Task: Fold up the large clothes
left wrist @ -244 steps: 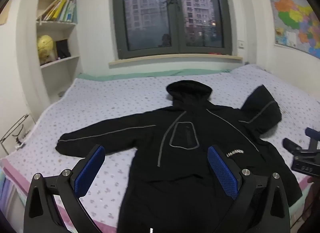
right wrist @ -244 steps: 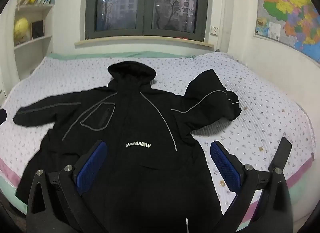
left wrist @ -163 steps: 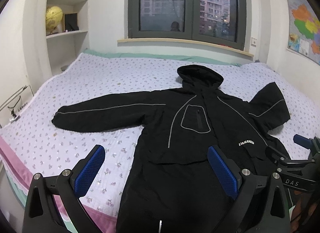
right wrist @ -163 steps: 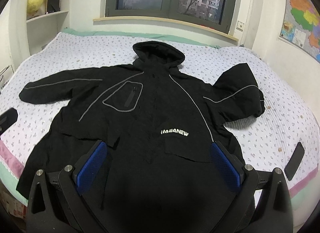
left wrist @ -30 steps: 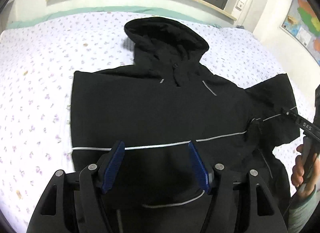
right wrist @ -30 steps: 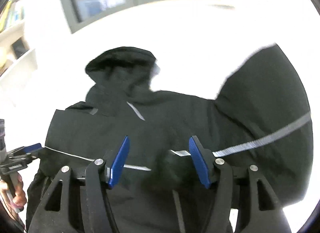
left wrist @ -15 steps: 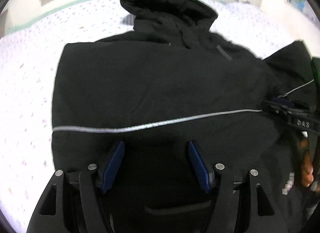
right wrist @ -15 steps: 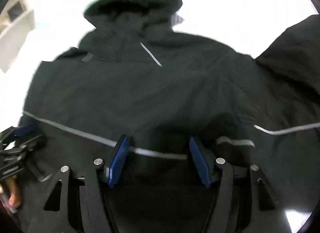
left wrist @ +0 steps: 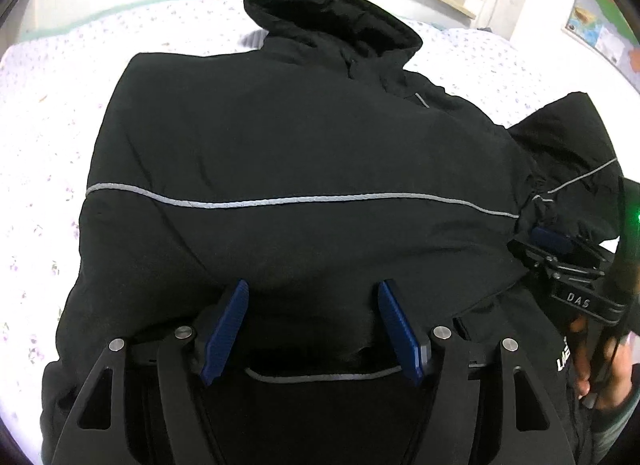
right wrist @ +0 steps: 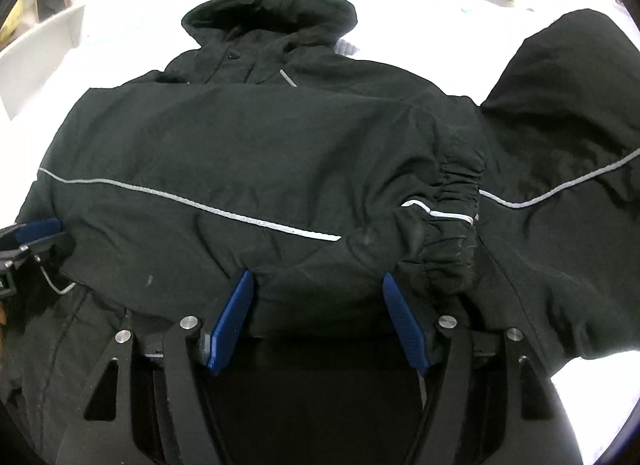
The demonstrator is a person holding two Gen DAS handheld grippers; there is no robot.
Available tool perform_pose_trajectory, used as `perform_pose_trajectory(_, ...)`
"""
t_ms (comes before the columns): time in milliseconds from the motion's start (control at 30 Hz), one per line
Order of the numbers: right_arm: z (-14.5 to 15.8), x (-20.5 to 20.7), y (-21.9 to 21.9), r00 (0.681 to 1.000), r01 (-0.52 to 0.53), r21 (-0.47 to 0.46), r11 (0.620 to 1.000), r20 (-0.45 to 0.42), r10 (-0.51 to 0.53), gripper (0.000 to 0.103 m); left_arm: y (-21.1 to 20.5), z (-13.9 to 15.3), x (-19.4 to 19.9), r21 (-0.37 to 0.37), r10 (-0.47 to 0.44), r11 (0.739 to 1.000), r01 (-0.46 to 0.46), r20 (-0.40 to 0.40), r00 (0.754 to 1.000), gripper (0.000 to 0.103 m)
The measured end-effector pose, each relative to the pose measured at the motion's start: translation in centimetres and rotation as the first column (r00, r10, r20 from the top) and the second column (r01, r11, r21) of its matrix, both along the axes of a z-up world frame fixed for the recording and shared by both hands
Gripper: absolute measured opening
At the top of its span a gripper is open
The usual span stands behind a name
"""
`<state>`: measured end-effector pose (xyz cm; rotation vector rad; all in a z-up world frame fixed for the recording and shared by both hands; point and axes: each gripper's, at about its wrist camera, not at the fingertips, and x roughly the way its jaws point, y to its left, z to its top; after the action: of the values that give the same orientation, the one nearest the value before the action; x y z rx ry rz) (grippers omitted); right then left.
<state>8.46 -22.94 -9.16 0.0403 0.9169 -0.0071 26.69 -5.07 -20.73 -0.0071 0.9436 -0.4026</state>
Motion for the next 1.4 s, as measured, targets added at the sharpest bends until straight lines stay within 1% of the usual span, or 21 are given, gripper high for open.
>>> perform_pose_trajectory(200, 0.1, -0.5, 0.3, 0.999, 0.020, -0.017, 1.000, 0.037, -0.019, 0.073, -0.2, -0.5, 0.5, 0.002, -0.002, 1.000, 0.002, 0.023, 1.000, 0.069)
perform_pose_trajectory(333, 0.3, -0.4, -0.1, 1.000, 0.016, 0.018, 1.000, 0.022, -0.016, 0.075, -1.5, -0.3, 1.4, 0.062, -0.010, 0.998, 0.010, -0.009, 1.000, 0.070)
perform_pose_trajectory(400, 0.6, -0.3, -0.2, 1.000, 0.007, 0.025, 1.000, -0.013, -0.007, 0.076, -2.3, 0.3, 2.0, 0.122, -0.015, 0.992, 0.022, -0.061, 0.998, 0.070)
perform_pose_trajectory(500, 2.1, -0.5, -1.1, 0.989, -0.014, 0.114, 0.993, -0.147, 0.031, 0.076, -3.7, 2.9, 3.0, 0.206, -0.004, 0.978, 0.038, -0.165, 0.986, 0.069)
perform_pose_trajectory(533, 3.5, -1.2, -1.7, 0.983, -0.027, 0.166, 0.986, -0.175, 0.056, 0.076, -4.2, 4.5, 3.2, 0.204, -0.006, 0.978, 0.044, -0.182, 0.983, 0.069)
perform_pose_trajectory(567, 4.8, -1.8, -2.2, 0.982, -0.029, 0.184, 0.983, -0.180, 0.063, 0.076, -4.8, 6.1, 3.4, 0.198, -0.006, 0.979, 0.043, -0.185, 0.983, 0.069)
perform_pose_trajectory(633, 8.7, -3.5, -3.9, 0.984, -0.041, 0.208, 0.977, -0.160, 0.075, 0.076, -6.9, 10.4, 3.9, 0.178, -0.016, 0.983, 0.049, -0.179, 0.984, 0.069)
perform_pose_trajectory(667, 10.6, -4.2, -5.0, 0.987, -0.041, 0.216, 0.975, -0.141, 0.073, 0.076, -7.8, 11.6, 4.1, 0.167, -0.027, 0.984, 0.058, -0.181, 0.983, 0.069)
perform_pose_trajectory(700, 12.9, -4.9, -6.6, 0.992, -0.032, 0.219, 0.975, -0.110, 0.058, 0.076, -9.5, 13.4, 4.5, 0.148, -0.048, 0.986, 0.076, -0.179, 0.983, 0.069)
perform_pose_trajectory(733, 14.3, -5.3, -7.7, 0.995, -0.022, 0.218, 0.976, -0.087, 0.042, 0.076, -10.8, 14.6, 4.6, 0.133, -0.065, 0.987, 0.088, -0.171, 0.983, 0.069)
perform_pose_trajectory(800, 18.0, -6.3, -12.4, 0.999, 0.053, 0.211, 0.976, -0.011, -0.052, 0.080, -14.4, 16.5, 4.8, 0.090, -0.113, 0.988, 0.127, -0.149, 0.982, 0.069)
perform_pose_trajectory(833, 18.7, -6.5, -14.1, 0.995, 0.093, 0.211, 0.973, 0.005, -0.096, 0.082, -16.0, 16.8, 4.9, 0.080, -0.131, 0.986, 0.144, -0.145, 0.981, 0.069)
perform_pose_trajectory(867, 19.5, -6.7, -17.1, 0.985, 0.165, 0.217, 0.962, 0.017, -0.173, 0.084, -18.0, 16.8, 4.9, 0.075, -0.149, 0.984, 0.161, -0.144, 0.978, 0.069)
perform_pose_trajectory(933, 19.7, -6.8, -22.8, 0.954, 0.290, 0.237, 0.927, 0.006, -0.300, 0.084, -22.1, 15.7, 5.5, 0.065, -0.190, 0.977, 0.202, -0.156, 0.969, 0.069)
perform_pose_trajectory(1033, 18.5, -6.4, -29.1, 0.917, 0.392, 0.263, 0.882, -0.032, -0.398, 0.085, -27.5, 11.9, 6.9, 0.039, -0.224, 0.971, 0.237, -0.214, 0.951, 0.069)
perform_pose_trajectory(1100, 16.5, -5.7, -33.5, 0.886, 0.461, 0.282, 0.842, -0.080, -0.458, 0.085, -30.2, 9.0, 7.5, 0.069, -0.228, 0.966, 0.251, -0.238, 0.944, 0.069)
perform_pose_trajectory(1133, 15.6, -5.4, -34.6, 0.877, 0.477, 0.293, 0.829, -0.100, -0.469, 0.085, -31.1, 7.6, 7.8, 0.074, -0.229, 0.964, 0.256, -0.261, 0.938, 0.069)
perform_pose_trajectory(1200, 12.8, -4.2, -37.9, 0.856, 0.514, 0.372, 0.773, -0.167, -0.489, 0.084, -32.5, 4.1, 8.7, 0.062, -0.233, 0.961, 0.268, -0.336, 0.913, 0.069)
perform_pose_trajectory(1267, 10.5, -3.2, -39.7, 0.840, 0.539, 0.425, 0.727, -0.212, -0.499, 0.084, -33.1, 0.6, 9.4, 0.103, -0.198, 0.960, 0.261, -0.409, 0.891, 0.069)
perform_pose_trajectory(1300, 9.2, -2.7, -40.5, 0.830, 0.555, 0.435, 0.709, -0.235, -0.505, 0.084, -33.0, -0.8, 9.6, 0.112, -0.187, 0.960, 0.256, -0.421, 0.888, 0.069)
perform_pose_trajectory(1400, 6.3, -1.0, -41.2, 0.816, 0.578, 0.432, 0.693, -0.280, -0.506, 0.084, -33.2, -1.1, 9.7, 0.117, -0.208, 0.953, 0.278, -0.413, 0.887, 0.069)
